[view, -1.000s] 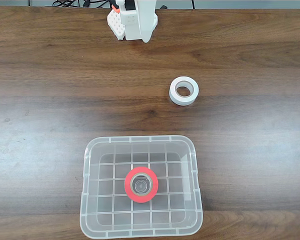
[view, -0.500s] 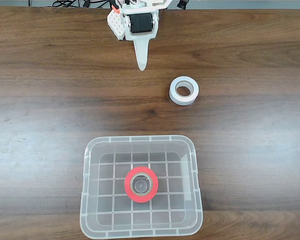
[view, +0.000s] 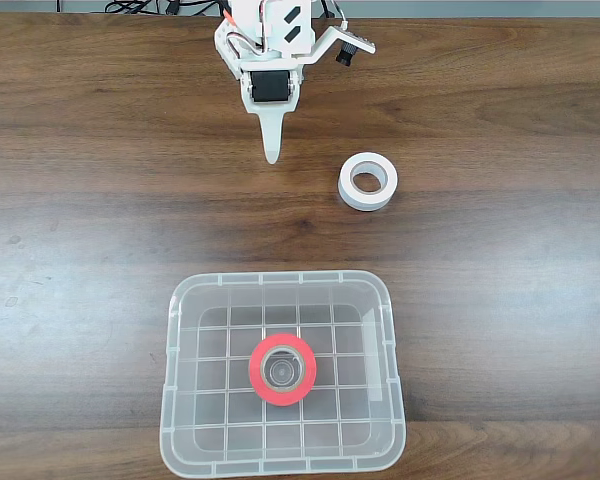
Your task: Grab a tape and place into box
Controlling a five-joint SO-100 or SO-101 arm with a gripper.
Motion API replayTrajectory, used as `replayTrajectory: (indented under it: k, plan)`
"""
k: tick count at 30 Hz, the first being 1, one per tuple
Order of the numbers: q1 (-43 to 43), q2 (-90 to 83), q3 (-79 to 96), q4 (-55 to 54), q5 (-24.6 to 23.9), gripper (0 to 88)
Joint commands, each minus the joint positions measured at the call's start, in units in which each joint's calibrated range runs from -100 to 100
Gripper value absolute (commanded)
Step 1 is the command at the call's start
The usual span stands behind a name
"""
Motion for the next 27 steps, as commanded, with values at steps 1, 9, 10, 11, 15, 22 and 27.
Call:
replayTrajectory:
  k: [1,9,10,11,15,22,27]
  plan:
    - [0.58,-1.05,-0.66,-1.47,-0.29,1.3]
    - [0.87,-1.05,-0.66,-1.39,-0.45,1.3]
    - [0.87,-1.05,-0.66,-1.39,-0.45,1.3]
    - [0.87,-1.05,-0.66,-1.39,-0.45,1.3]
    - [0.94,-1.05,-0.57,-1.39,-0.45,1.3]
    - [1.01,-1.05,-0.57,-1.39,-0.34,1.3]
    - [1.01,-1.05,-0.57,-1.47,-0.34,1.3]
